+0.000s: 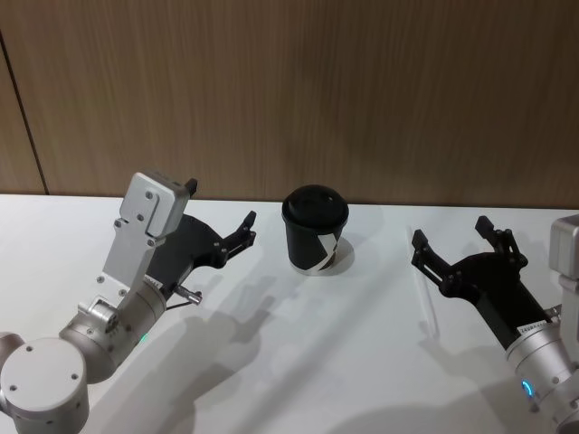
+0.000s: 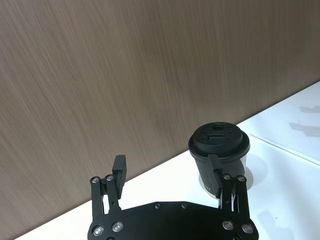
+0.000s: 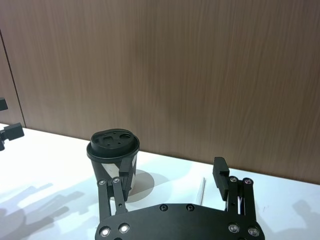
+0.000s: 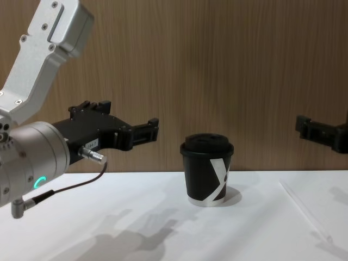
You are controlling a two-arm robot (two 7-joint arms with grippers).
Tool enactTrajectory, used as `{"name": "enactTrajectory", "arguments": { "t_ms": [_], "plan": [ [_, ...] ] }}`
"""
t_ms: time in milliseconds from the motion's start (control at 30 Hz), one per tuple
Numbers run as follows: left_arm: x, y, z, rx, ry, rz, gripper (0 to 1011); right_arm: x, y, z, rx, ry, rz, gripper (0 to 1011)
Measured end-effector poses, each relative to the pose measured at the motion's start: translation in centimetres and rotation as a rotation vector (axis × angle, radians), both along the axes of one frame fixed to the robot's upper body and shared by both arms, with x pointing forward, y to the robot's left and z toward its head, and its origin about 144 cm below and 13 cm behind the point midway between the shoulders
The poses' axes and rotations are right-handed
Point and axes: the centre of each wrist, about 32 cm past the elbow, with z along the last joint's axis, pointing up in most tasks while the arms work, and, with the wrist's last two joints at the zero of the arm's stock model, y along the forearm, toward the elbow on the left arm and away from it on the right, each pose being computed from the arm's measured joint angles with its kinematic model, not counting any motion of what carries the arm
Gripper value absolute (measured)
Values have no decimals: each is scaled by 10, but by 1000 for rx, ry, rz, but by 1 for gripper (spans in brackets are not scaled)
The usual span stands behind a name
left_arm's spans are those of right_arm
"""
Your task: Pick up the straw with one hand, pass it to the other hand, and insert it into the cup.
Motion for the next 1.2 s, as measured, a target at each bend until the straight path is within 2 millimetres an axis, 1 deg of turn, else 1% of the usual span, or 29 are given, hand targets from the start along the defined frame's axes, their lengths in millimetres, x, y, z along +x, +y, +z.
{"name": "enactTrajectory", "arguments": {
  "t_ms": [1200],
  "plan": [
    [0, 0, 0, 0, 0, 0, 1000, 0, 0, 0, 0, 0, 0, 1001]
  ]
}}
